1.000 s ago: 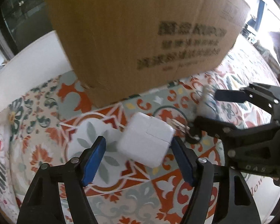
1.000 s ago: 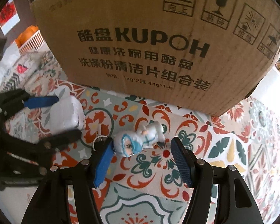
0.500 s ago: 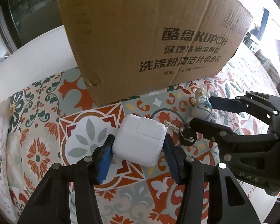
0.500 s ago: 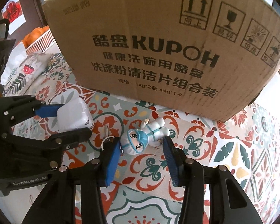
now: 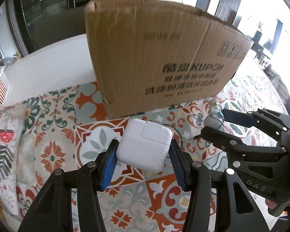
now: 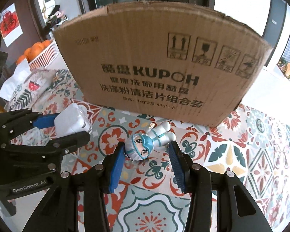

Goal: Organize rigid objects
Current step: 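Close the left tool on the white adapter while the right tool grasps the white figurine, then lift and carry the adapter with the left tool while the right tool carries the figurine over the box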

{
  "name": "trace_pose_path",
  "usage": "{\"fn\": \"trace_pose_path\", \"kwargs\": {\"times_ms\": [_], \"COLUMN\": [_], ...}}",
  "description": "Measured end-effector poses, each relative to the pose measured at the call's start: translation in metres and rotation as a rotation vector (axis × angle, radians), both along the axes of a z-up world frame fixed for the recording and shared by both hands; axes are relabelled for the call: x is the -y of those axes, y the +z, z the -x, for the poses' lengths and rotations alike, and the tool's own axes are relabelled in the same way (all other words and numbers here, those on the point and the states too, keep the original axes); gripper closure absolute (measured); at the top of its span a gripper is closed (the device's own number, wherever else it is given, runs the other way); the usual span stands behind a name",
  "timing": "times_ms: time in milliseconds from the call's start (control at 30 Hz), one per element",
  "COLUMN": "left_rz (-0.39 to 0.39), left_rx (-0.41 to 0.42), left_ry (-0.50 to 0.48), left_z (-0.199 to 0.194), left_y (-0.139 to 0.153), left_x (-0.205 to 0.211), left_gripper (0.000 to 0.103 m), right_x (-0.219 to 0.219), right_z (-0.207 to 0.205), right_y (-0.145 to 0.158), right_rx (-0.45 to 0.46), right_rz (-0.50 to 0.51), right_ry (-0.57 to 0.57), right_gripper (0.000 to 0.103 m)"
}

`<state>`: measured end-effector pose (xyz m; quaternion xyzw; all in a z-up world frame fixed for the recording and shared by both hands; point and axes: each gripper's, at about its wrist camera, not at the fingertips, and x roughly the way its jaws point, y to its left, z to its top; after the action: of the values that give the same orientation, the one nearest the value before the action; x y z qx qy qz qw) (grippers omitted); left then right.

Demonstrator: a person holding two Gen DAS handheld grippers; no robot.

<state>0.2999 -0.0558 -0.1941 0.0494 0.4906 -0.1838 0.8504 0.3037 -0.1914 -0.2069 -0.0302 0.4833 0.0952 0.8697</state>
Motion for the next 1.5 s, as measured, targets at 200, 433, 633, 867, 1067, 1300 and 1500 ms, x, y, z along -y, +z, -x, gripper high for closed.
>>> {"fn": "trace_pose_path", "kwargs": {"times_ms": [200, 433, 633, 867, 1067, 1300, 1500], "left_rz": [0.005, 0.019, 0.028, 0.044, 0.060, 0.083, 0.101], "left_rx": [0.039, 0.086, 0.124, 0.184, 0.240, 0.301, 0.338], "left_ry": [0.027, 0.046, 0.067, 0.085, 0.091, 0.100, 0.112], "left_z": [0.011, 0.020, 0.029, 0.038, 0.042, 0.043, 0.037], "left_y": [0.023, 0.048, 0.069, 0.099, 0.124, 0.152, 0.170], "left_x": [-0.004, 0.005, 0.003, 0.001, -0.001, -0.001, -0.001], "left_gripper": [0.051, 0.051, 0.051, 0.051, 0.051, 0.051, 0.051], "right_x": [0.003, 0.015, 0.020, 0.023, 0.016, 0.015, 0.013], "right_z": [0.011, 0.030, 0.040, 0.053, 0.057, 0.058, 0.054], "right_y": [0.020, 0.053, 0.077, 0.107, 0.129, 0.156, 0.174], "right_rx": [0.036, 0.094, 0.146, 0.218, 0.276, 0.348, 0.391], "right_rz": [-0.009, -0.013, -0.013, -0.020, -0.027, -0.036, -0.042], "right_ry": [-0.028, -0.051, -0.069, -0.094, -0.102, -0.120, -0.123], "right_gripper": [0.056, 0.056, 0.056, 0.056, 0.056, 0.056, 0.056]}}
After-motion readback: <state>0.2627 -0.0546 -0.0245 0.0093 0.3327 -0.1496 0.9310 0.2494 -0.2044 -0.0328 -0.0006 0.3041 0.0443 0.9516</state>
